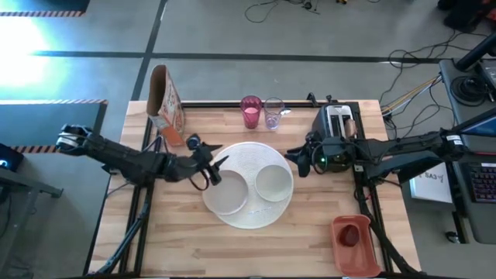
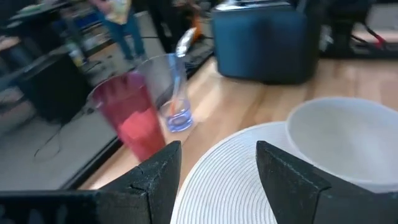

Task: Arrange a breakfast setting
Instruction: Put the pink cup on the placemat to the top right of the gray plate

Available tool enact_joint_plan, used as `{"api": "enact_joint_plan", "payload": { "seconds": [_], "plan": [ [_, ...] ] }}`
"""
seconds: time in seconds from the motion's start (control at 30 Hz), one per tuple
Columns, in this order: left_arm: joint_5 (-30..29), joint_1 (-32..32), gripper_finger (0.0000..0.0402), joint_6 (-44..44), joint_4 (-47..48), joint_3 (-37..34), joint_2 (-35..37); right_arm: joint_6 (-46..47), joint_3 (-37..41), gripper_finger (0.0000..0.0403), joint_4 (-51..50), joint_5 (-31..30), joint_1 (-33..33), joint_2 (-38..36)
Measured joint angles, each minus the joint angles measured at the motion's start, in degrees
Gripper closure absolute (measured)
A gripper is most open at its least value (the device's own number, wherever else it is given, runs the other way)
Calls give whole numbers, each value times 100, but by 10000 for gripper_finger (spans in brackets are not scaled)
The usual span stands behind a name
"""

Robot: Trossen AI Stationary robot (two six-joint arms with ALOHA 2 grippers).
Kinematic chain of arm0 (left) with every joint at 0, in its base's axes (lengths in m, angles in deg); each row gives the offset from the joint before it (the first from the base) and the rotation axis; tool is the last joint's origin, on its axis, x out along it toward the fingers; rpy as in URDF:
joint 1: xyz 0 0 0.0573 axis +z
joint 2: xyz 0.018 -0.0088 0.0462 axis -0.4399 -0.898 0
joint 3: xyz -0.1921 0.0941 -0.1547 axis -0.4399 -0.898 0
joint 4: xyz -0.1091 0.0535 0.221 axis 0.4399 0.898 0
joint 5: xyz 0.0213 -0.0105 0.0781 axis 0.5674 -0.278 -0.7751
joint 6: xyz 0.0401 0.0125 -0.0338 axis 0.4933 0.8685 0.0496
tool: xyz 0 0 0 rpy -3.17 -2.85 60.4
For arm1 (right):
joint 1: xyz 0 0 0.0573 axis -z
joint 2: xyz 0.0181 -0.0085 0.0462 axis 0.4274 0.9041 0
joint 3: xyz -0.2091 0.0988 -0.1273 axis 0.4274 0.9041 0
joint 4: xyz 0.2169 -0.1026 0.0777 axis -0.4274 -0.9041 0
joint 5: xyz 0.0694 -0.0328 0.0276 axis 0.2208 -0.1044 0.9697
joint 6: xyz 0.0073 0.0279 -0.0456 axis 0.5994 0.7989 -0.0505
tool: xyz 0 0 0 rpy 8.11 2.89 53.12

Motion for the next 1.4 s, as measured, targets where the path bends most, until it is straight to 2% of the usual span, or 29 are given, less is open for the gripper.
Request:
{"api": "enact_joint_plan", "payload": {
  "seconds": [0.13,0.23,0.37,0.53,0.7,0.8,1.0,1.4],
  "plan": [
    [1073,548,210,873,33,249,-46,-418,-33,280,-38,20,0,0],
    [1598,973,210,1367,225,517,-135,-783,-95,280,-25,129,0,0],
    [1976,1565,210,1814,916,1030,-364,-1062,-159,280,-36,147,0,0],
    [2864,2330,213,2218,1979,1896,-956,-1280,-281,280,-55,146,0,0],
    [3636,2859,232,2861,2943,2825,-1691,-1455,-451,280,-479,107,0,0],
    [3756,3064,244,3162,3423,3308,-2136,-1472,-506,283,-714,103,0,0],
    [3760,3275,258,3361,3778,4012,-2772,-1421,-564,284,-1324,103,0,-2],
    [3739,3453,259,4211,3824,4506,-3194,-1340,-564,286,-1628,101,0,-2]
  ]
}}
